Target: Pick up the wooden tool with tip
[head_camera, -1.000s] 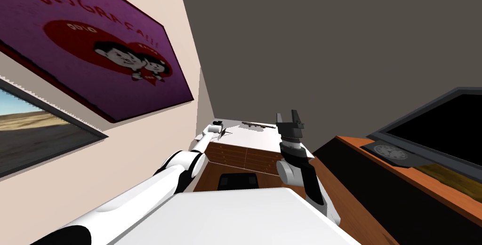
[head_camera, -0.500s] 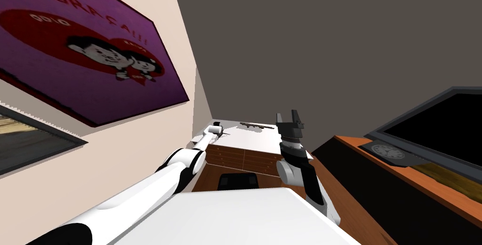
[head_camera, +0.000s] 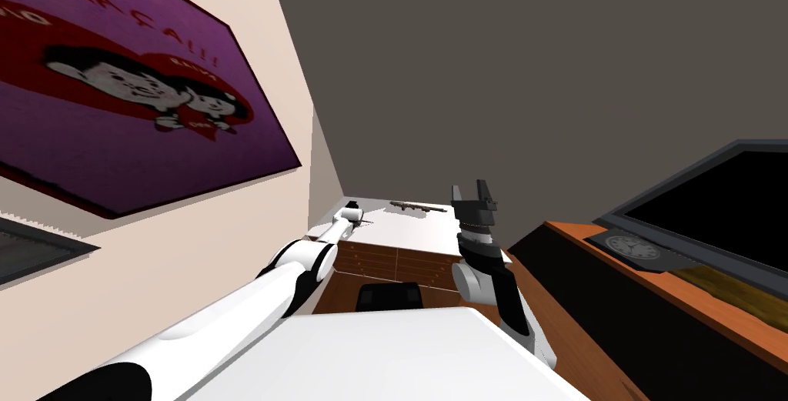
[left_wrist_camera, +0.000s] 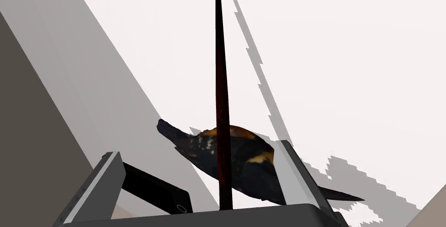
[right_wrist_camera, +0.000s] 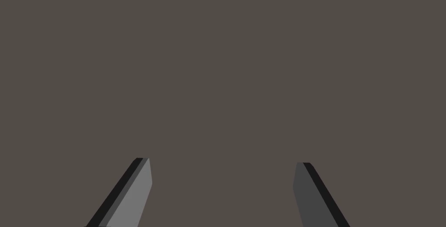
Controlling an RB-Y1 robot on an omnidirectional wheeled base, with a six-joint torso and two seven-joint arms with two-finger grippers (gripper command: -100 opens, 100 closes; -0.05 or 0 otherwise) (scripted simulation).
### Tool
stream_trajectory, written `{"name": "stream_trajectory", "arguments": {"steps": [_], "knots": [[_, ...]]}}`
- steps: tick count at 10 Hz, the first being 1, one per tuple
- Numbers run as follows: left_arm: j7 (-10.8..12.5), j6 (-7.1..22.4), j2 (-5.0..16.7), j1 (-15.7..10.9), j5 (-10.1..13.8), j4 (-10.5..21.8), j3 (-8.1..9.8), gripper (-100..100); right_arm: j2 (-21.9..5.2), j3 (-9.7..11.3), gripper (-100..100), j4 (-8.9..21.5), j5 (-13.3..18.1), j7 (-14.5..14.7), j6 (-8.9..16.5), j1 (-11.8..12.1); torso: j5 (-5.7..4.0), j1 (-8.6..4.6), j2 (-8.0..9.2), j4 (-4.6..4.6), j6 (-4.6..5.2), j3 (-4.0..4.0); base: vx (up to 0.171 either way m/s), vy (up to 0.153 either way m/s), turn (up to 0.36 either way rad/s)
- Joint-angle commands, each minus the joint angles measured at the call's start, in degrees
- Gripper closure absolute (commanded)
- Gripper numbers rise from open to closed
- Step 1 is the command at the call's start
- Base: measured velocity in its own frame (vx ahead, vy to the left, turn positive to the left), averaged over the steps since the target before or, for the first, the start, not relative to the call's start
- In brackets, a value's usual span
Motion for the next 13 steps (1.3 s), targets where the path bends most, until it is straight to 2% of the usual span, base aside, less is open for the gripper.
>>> {"name": "stream_trajectory", "arguments": {"steps": [1,2,3,4,8,9,10,11,12,13], "knots": [[0.09,-1.60,-0.16,0.94,-0.12,0.54,-0.09,-100,0.00,0.00,0,0.00,0.00,0.00,0.00,0.00,0.00,0.00,0.00,0.00,0.00,0.00,0.048,0.001,-0.013],[0.14,-2.56,-0.26,1.51,-0.19,0.87,-0.14,-100,0.00,0.00,0,0.00,0.00,0.00,0.00,0.00,0.01,0.04,-0.07,-0.01,0.00,-0.03,0.078,0.004,-0.014],[0.14,-2.09,-0.20,0.72,-0.14,1.40,-0.09,-100,0.00,0.00,0,0.00,0.00,0.00,0.00,0.01,0.01,0.05,-0.16,-0.03,0.00,-0.09,0.004,0.010,-0.026],[0.17,-2.39,-0.21,0.77,-0.16,1.49,-0.09,100,0.00,0.00,0,0.00,0.00,0.00,0.00,0.00,0.02,0.07,0.00,0.00,0.00,0.00,0.000,0.000,0.000],[0.16,-2.36,-0.20,0.74,-0.16,1.46,-0.10,100,0.00,0.00,0,0.00,0.00,0.00,0.00,0.00,0.02,0.04,0.06,0.01,-0.01,0.04,-0.001,0.000,0.002],[0.16,-2.36,-0.20,0.74,-0.16,1.46,-0.10,0,0.00,0.00,0,0.00,0.00,0.00,0.00,0.00,0.02,0.04,0.07,0.01,-0.01,0.04,0.000,0.000,0.000],[0.03,-0.64,-0.07,0.38,-0.05,0.22,-0.03,100,0.00,0.00,0,0.00,0.00,0.00,0.00,0.00,0.02,0.04,0.07,0.01,-0.01,0.04,-0.033,0.005,0.031],[0.00,0.00,0.00,0.00,0.00,0.00,0.00,100,0.00,0.00,0,0.00,0.00,0.00,0.00,0.00,0.01,0.06,0.17,0.04,-0.02,0.10,-0.057,-0.012,0.025],[0.12,-0.60,-0.08,0.31,-0.08,0.07,-0.05,100,0.00,0.00,0,0.00,0.00,0.00,0.00,-0.01,0.00,0.01,0.27,0.05,-0.03,0.15,-0.025,-0.009,0.007],[0.06,-0.37,-0.05,0.29,-0.06,-0.01,-0.03,0,0.00,0.00,0,0.00,0.00,0.00,0.00,0.00,0.01,0.01,0.21,0.04,-0.01,0.12,0.000,0.000,0.000]]}}
